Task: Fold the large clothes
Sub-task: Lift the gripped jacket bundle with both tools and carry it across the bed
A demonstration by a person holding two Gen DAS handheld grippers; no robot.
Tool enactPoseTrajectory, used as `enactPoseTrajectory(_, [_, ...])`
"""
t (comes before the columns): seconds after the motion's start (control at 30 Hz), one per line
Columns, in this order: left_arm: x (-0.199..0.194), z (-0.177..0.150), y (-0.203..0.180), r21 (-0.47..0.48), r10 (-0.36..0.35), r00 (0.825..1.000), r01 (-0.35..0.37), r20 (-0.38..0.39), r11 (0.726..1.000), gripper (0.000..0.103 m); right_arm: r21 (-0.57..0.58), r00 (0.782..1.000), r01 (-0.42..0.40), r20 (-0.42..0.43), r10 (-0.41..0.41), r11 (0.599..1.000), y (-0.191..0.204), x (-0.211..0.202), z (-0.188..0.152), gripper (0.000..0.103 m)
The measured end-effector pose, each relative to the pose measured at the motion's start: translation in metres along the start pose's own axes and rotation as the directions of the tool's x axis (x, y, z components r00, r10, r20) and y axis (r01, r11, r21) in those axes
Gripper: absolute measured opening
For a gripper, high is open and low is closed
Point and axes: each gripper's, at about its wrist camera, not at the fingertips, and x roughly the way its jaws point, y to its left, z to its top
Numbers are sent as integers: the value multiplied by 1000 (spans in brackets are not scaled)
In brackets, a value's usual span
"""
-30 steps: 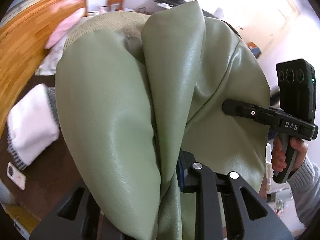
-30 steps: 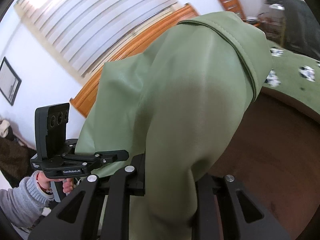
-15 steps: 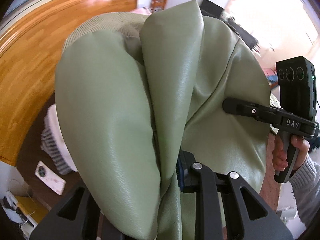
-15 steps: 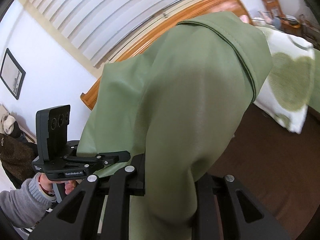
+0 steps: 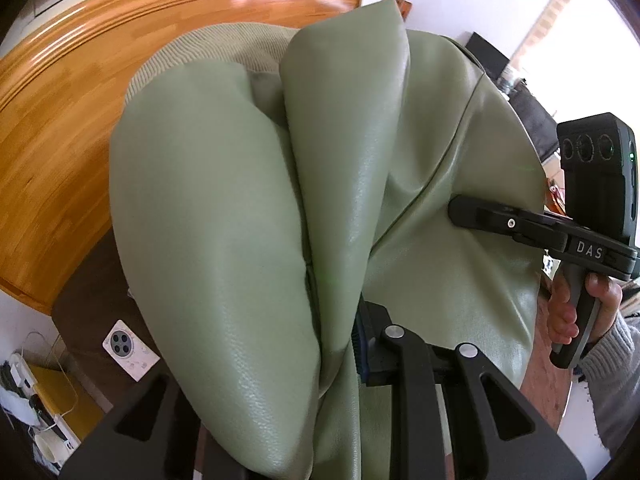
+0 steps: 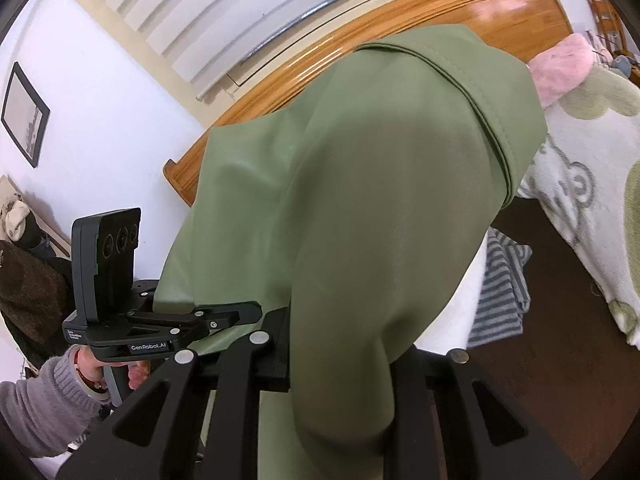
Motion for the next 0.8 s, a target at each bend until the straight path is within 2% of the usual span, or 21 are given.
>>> enactPoseTrajectory(0.37, [46,24,42,-42,16,1000,-17,-23,999,25,9,999,-13,-37,13,1000,-36,68,18,19])
enactPoseTrajectory(0.63, [119,32,90,-72,38,995,-45,-91,996,25,69,996,-30,-78,35,997,-95,149,9,19])
enactPoseTrajectory(0.8, [168,32,113,-72,45,988,-56,-148,996,25,94,990,-19,-137,32,995,-131,196,-2,19])
